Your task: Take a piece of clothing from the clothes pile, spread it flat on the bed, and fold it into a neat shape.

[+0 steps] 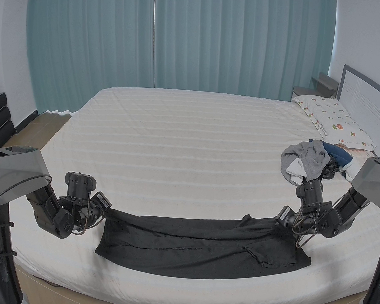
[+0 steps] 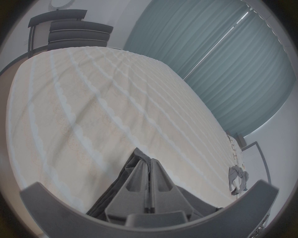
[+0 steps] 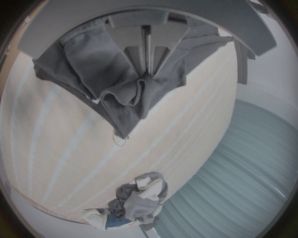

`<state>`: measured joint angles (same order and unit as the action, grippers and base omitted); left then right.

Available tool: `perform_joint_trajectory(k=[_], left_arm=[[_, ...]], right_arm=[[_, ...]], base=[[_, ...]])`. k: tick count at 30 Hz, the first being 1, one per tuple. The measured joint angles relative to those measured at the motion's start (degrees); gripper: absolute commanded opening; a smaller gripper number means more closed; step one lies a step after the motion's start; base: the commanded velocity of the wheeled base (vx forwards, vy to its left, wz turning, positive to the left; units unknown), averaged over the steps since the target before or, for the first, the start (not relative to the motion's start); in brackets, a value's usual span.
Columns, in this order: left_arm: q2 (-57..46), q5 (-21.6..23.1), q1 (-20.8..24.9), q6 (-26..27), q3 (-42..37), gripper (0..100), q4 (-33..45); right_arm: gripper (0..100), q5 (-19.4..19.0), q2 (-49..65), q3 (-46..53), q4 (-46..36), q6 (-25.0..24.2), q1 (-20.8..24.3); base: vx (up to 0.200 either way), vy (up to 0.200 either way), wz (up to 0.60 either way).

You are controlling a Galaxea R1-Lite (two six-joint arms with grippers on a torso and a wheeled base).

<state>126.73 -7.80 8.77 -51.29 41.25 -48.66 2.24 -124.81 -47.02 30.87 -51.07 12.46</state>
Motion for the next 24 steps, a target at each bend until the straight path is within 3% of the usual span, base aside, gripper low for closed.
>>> perform_joint_trajectory(k=[5, 12, 24], left_arm=[[0.1, -0.3, 0.0, -4.3, 2.5, 0, -3.0], [1.8, -3.4, 0.0, -5.9, 3.7, 0, -15.1], [4.2, -3.9, 0.0, 8.2, -4.4, 0, -16.9]], right_arm=[[0, 0.5, 0.1, -3.1, 3.3, -2.5, -0.9], [0, 4.8, -0.8, -3.6, 15.8, -2.6, -1.8], [0, 5.5, -2.9, 4.2, 16.9, 6.6, -2.1]], base=[[0.000, 0.000, 0.00], [0.000, 0.000, 0.00], [0.000, 0.000, 0.00]])
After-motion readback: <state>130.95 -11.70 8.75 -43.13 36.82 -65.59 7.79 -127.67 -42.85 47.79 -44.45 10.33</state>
